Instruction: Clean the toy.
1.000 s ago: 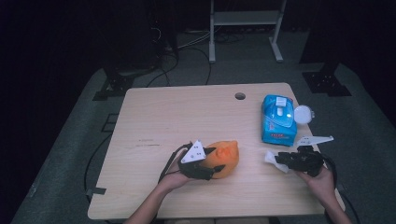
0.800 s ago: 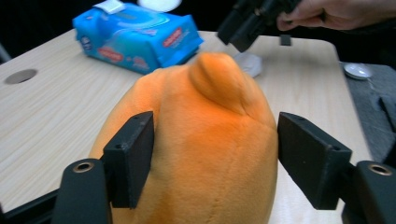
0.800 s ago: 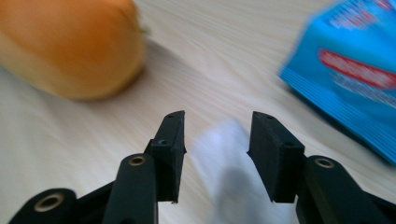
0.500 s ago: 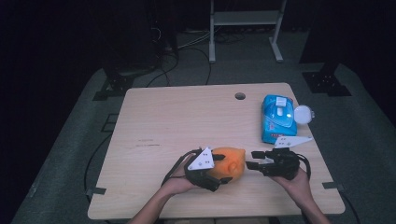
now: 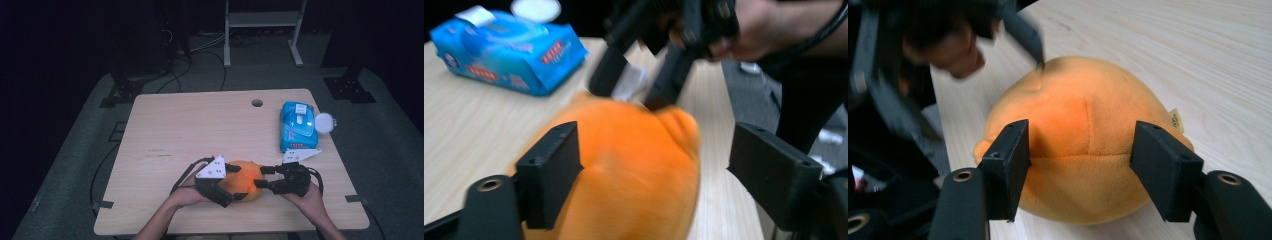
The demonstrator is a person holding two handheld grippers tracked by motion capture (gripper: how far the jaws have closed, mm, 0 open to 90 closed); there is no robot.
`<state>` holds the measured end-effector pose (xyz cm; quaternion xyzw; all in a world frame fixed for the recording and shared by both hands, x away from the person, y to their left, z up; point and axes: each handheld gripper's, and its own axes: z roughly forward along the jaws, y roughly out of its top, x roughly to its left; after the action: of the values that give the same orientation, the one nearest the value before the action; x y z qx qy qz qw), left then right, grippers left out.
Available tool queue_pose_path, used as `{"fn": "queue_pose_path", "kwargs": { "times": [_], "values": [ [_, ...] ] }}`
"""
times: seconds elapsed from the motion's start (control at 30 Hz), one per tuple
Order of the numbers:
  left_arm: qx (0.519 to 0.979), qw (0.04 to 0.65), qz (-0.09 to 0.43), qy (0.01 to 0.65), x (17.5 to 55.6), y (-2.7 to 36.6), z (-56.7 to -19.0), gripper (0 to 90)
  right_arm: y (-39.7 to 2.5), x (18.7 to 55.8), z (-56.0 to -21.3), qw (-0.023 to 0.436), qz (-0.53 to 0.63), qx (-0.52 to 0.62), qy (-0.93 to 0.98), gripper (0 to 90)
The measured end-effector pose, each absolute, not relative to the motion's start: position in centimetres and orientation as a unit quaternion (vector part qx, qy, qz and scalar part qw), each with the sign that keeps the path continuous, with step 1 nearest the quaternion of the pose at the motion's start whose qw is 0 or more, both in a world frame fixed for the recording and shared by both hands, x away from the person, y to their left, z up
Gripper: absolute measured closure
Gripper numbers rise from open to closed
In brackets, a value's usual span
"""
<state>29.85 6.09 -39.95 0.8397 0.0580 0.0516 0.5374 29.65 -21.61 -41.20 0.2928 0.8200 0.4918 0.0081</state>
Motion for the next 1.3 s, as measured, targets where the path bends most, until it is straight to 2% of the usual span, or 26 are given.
{"fn": "queue_pose_path", "kwargs": {
  "times": [0.13,0.27,0.43,0.67,0.73,0.9,1.0,1.13,1.3],
  "values": [
    [0.837,0.539,0.058,0.067,31.1,6.0,-39.7,14.3,-22.1,29.3,-41.4,0.011,0.483,0.272,0.832,37.1],
    [0.846,0.525,0.048,0.082,32.8,5.3,-40.3,14.5,-22.5,29.1,-41.6,0.01,0.479,0.258,0.839,36.4],
    [0.854,0.511,0.027,0.094,33.9,4.5,-41.1,21.6,-22.7,29.1,-41.7,0.007,0.472,0.247,0.846,35.2],
    [0.873,0.473,-0.011,0.119,33.8,3.6,-42.3,23.0,-23.6,28.5,-41.8,0.004,0.469,0.246,0.849,34.1],
    [0.876,0.468,-0.007,0.114,33.6,3.5,-42.6,26.5,-24.0,28.3,-41.7,0.007,0.472,0.249,0.846,33.7],
    [0.884,0.455,-0.003,0.106,33.1,3.4,-42.6,43.9,-25.2,28.2,-41.3,0.01,0.489,0.262,0.832,33.9],
    [0.882,0.458,0.01,0.111,32.8,3.3,-42.3,51.1,-25.6,28.2,-41.0,0.016,0.496,0.266,0.826,34.1],
    [0.87,0.48,0.02,0.112,32.4,3.5,-41.8,57.5,-26.0,28.2,-40.7,0.024,0.505,0.269,0.82,34.0],
    [0.861,0.492,0.044,0.121,32.3,4.0,-40.8,60.1,-26.6,28.4,-40.4,0.028,0.519,0.278,0.808,33.6]
  ]
}}
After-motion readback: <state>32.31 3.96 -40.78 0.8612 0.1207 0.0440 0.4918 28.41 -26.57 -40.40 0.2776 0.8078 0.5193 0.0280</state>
